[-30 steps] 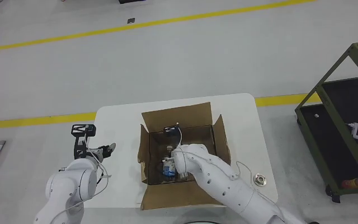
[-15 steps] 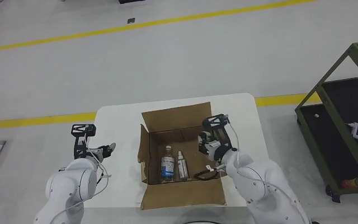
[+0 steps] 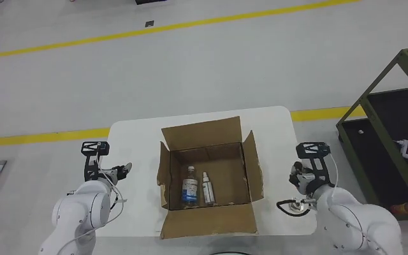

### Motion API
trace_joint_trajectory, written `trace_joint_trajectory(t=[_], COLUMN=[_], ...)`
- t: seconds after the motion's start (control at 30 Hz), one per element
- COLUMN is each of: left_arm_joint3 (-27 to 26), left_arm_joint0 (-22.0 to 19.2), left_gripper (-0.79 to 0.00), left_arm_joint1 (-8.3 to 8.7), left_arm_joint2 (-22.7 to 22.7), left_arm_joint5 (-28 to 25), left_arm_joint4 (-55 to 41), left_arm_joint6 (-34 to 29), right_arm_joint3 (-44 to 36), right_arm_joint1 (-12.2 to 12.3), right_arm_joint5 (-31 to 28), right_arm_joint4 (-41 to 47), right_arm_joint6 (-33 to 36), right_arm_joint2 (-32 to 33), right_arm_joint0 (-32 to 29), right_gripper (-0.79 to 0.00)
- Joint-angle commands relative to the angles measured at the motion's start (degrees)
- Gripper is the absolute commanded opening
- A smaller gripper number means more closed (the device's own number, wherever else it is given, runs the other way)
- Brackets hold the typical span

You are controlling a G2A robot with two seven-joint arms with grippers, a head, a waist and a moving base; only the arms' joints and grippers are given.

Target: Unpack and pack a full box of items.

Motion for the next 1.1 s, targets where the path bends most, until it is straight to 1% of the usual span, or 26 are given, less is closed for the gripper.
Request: trace_joint_trajectory(t=[0.0,0.07,0.13,0.27,0.37,0.5,0.9,1.0,1.07], left_arm_joint3=[0.0,0.0,0.0,0.0,0.0,0.0,0.0,0.0,0.0], left_arm_joint0=[0.0,0.0,0.0,0.0,0.0,0.0,0.0,0.0,0.0], left_gripper=[0.0,0.0,0.0,0.0,0.0,0.0,0.0,0.0,0.0], left_arm_joint1=[0.0,0.0,0.0,0.0,0.0,0.0,0.0,0.0,0.0], left_arm_joint2=[0.0,0.0,0.0,0.0,0.0,0.0,0.0,0.0,0.0], left_arm_joint5=[0.0,0.0,0.0,0.0,0.0,0.0,0.0,0.0,0.0], left_arm_joint4=[0.0,0.0,0.0,0.0,0.0,0.0,0.0,0.0,0.0], left_arm_joint6=[0.0,0.0,0.0,0.0,0.0,0.0,0.0,0.0,0.0], right_arm_joint3=[0.0,0.0,0.3,3.9,6.0,8.0,8.0,10.8,12.5], right_arm_joint1=[0.1,0.3,0.6,1.1,1.3,1.3,1.3,1.3,1.4], right_arm_joint5=[0.6,-0.7,-3.5,-9.6,-12.4,-13.4,-13.4,-15.4,-16.5], right_arm_joint4=[-1.7,-3.2,-4.2,-9.0,-12.2,-13.0,-13.0,-11.6,-9.7], right_arm_joint6=[4.3,7.7,11.6,11.9,11.9,11.9,11.9,8.2,7.2], right_arm_joint2=[0.8,1.2,1.1,-0.9,-2.7,-4.7,-4.7,-5.5,-4.9], right_arm_joint0=[-0.8,-1.9,-3.3,-5.1,-5.7,-5.3,-5.3,-5.6,-4.9], right_gripper=[-0.785,-0.785,-0.785,-0.785,-0.785,-0.785,-0.785,-0.785,-0.785])
